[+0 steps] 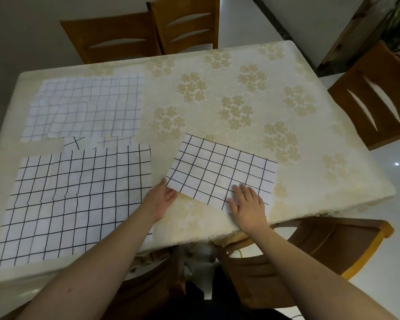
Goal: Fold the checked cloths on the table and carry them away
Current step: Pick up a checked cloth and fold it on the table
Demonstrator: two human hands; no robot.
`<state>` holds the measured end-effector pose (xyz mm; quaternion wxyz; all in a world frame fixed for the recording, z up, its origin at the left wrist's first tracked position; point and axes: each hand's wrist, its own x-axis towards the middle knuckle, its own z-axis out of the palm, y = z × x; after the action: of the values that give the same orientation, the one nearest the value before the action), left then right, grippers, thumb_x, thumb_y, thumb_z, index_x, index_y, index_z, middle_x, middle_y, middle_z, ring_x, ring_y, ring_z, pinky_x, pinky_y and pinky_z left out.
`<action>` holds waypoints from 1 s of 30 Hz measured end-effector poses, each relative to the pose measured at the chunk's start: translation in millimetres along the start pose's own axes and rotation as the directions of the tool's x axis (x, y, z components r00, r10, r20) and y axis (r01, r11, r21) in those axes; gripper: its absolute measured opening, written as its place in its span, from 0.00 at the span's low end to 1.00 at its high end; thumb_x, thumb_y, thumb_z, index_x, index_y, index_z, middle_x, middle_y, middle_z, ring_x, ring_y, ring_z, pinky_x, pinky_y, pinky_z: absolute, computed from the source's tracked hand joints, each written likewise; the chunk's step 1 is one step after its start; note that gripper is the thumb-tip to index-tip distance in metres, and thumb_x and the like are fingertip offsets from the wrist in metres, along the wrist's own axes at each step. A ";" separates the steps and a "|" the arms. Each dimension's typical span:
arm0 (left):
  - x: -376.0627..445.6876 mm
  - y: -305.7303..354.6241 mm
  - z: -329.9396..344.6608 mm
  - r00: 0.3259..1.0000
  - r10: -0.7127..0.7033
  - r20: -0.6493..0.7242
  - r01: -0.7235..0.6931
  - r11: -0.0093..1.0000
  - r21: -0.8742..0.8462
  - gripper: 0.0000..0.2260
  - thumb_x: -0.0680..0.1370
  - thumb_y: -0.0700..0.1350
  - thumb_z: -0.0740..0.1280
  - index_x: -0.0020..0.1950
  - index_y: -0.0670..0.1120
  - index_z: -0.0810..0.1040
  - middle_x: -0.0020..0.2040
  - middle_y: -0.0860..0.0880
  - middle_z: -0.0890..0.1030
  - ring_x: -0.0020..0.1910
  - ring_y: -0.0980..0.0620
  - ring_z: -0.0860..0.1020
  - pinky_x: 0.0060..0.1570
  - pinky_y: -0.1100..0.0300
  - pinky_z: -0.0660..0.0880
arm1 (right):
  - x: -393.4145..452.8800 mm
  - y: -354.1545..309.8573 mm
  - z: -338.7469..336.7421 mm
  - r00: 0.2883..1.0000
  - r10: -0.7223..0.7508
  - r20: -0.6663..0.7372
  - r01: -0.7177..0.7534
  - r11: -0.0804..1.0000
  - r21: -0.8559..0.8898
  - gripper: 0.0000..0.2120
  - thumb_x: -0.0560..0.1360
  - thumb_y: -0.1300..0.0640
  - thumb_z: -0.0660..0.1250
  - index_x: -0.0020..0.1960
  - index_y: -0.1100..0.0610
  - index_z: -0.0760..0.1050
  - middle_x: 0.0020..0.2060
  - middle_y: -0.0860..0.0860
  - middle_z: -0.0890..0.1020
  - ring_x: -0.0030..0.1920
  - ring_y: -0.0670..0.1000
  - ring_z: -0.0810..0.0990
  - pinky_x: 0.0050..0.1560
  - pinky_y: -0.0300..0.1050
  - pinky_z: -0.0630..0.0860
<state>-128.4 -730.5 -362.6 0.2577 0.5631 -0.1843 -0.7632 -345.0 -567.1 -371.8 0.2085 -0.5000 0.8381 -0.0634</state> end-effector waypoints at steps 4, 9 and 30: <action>-10.2 -21.7 15.0 0.997 -0.076 0.033 0.074 0.995 0.069 0.23 0.83 0.48 0.61 0.74 0.38 0.63 0.68 0.38 0.73 0.65 0.43 0.75 0.68 0.51 0.70 | 30.1 3.4 -10.6 0.997 -0.076 0.013 0.076 0.997 -0.007 0.34 0.77 0.39 0.39 0.78 0.52 0.58 0.77 0.53 0.61 0.77 0.57 0.57 0.74 0.56 0.54; -17.2 -57.1 47.3 0.995 -0.061 0.078 0.044 0.977 0.207 0.13 0.82 0.42 0.62 0.66 0.45 0.66 0.63 0.43 0.74 0.57 0.45 0.78 0.67 0.51 0.71 | 63.1 11.2 -18.0 0.966 -0.233 0.110 0.247 0.961 -0.128 0.32 0.80 0.38 0.39 0.80 0.50 0.51 0.79 0.51 0.54 0.78 0.55 0.51 0.75 0.54 0.49; 7.2 -40.0 63.8 0.947 0.268 -0.178 -0.115 0.800 0.588 0.14 0.81 0.44 0.65 0.38 0.43 0.67 0.38 0.44 0.76 0.37 0.50 0.78 0.29 0.70 0.73 | 135.2 53.9 -33.3 0.957 -0.280 -0.074 0.276 0.959 -0.064 0.29 0.78 0.45 0.47 0.72 0.59 0.68 0.70 0.57 0.72 0.72 0.60 0.67 0.71 0.59 0.62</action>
<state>-198.3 -703.4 -371.9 0.1751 0.6848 -0.4260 -0.5646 -458.3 -660.9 -397.3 0.1497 -0.6153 0.7686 -0.0904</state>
